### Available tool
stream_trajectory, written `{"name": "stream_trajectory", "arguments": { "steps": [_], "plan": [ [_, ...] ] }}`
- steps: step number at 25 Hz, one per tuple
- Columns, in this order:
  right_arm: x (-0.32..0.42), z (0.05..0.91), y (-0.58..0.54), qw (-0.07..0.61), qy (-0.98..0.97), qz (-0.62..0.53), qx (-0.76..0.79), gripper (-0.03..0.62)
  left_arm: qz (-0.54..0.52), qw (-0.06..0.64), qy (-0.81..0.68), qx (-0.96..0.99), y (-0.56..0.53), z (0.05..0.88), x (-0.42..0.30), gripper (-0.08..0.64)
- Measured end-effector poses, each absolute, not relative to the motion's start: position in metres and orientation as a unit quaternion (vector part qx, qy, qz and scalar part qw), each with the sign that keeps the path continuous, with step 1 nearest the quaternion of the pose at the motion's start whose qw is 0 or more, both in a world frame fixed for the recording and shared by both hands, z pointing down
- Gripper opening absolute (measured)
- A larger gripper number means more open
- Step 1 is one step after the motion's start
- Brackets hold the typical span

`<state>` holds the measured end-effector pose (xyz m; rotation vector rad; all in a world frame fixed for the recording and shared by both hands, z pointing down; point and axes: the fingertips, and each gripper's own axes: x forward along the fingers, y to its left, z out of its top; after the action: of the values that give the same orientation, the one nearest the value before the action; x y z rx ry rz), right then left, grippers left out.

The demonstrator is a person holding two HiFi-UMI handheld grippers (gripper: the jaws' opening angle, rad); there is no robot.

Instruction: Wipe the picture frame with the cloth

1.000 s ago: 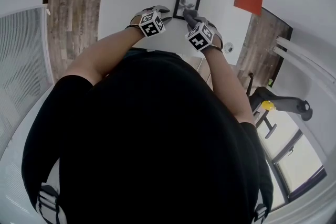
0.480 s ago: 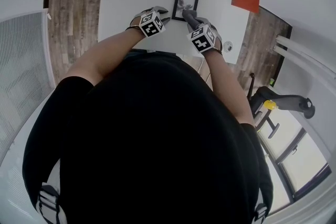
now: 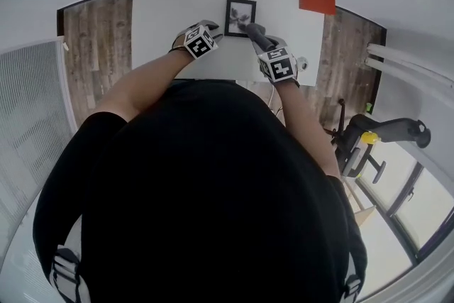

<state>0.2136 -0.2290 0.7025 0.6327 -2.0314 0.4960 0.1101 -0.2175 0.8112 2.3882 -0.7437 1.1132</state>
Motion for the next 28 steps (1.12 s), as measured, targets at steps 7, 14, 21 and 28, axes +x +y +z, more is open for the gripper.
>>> {"name": "stream_trajectory", "arguments": {
  "steps": [7, 14, 21, 28],
  "plan": [
    [0.220, 0.671, -0.225, 0.408, -0.828, 0.232, 0.305, 0.109, 0.408, 0.247, -0.251, 0.842, -0.210, 0.810, 0.084, 0.137],
    [0.223, 0.640, -0.218, 0.352, -0.831, 0.250, 0.351, 0.109, 0.339, 0.272, -0.304, 0.848, -0.209, 0.768, 0.033, 0.137],
    [0.236, 0.606, -0.208, 0.298, -0.825, 0.258, 0.406, 0.109, 0.255, 0.262, -0.347, 0.864, -0.201, 0.700, -0.002, 0.137],
    [0.233, 0.577, -0.214, 0.260, -0.821, 0.251, 0.442, 0.109, 0.227, 0.214, -0.336, 0.888, -0.199, 0.642, -0.021, 0.137]
  ]
}}
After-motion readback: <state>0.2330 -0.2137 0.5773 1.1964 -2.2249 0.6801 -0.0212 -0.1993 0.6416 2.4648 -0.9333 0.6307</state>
